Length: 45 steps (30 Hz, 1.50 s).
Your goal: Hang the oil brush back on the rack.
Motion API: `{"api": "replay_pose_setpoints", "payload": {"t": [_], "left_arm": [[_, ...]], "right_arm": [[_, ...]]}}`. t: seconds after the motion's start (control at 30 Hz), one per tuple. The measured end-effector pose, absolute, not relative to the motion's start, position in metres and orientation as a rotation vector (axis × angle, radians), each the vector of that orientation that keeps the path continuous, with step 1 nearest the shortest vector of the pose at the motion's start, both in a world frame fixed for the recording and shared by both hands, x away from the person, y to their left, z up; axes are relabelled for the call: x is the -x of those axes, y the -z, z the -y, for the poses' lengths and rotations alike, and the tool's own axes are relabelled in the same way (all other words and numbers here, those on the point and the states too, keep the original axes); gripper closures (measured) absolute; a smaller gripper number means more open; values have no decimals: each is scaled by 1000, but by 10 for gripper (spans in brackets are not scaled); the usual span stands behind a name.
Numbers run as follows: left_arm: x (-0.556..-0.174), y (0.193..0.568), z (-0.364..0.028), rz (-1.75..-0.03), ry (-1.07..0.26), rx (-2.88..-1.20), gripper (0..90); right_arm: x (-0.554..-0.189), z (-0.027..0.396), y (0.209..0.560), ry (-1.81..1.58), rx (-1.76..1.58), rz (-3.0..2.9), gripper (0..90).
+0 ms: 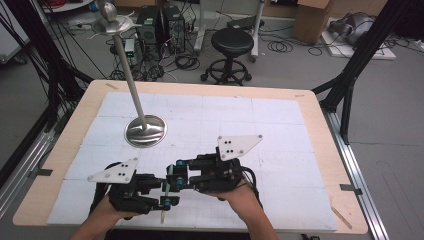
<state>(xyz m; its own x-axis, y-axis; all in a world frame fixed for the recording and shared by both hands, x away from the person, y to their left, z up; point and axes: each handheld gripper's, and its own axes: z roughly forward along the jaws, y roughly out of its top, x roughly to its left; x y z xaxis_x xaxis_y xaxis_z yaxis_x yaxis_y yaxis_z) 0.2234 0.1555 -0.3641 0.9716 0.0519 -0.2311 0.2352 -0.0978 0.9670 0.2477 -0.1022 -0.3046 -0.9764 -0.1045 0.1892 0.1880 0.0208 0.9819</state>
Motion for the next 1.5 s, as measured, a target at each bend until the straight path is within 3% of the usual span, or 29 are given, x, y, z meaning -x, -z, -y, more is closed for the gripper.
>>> {"api": "replay_pose_setpoints", "payload": {"t": [0.13,0.3,0.43,0.67,1.0,1.13,1.23,1.33,1.5], "left_arm": [[-222,365,-152,-201,130,-1669,799],[-221,364,-152,-249,86,-1669,801],[-223,363,-155,-352,-21,-1674,807],[-222,363,-156,-477,-201,-1668,807],[-219,361,-147,-529,-332,-1672,808],[-218,361,-144,-542,-345,-1680,807],[-220,362,-145,-540,-317,-1675,803],[-224,362,-149,-491,-206,-1659,644],[-227,359,-156,-384,-102,-1663,583]], "right_arm": [[-250,104,308,2064,106,2089,755],[-249,108,309,2093,162,2097,744],[-248,110,309,2123,276,2088,542],[-243,105,303,2154,562,2251,521],[-237,88,296,2168,741,2324,600],[-236,83,293,2142,812,2380,746],[-236,83,292,2133,813,2381,793],[-235,84,292,2125,734,2383,829],[-241,87,292,2108,511,2341,830]]}}
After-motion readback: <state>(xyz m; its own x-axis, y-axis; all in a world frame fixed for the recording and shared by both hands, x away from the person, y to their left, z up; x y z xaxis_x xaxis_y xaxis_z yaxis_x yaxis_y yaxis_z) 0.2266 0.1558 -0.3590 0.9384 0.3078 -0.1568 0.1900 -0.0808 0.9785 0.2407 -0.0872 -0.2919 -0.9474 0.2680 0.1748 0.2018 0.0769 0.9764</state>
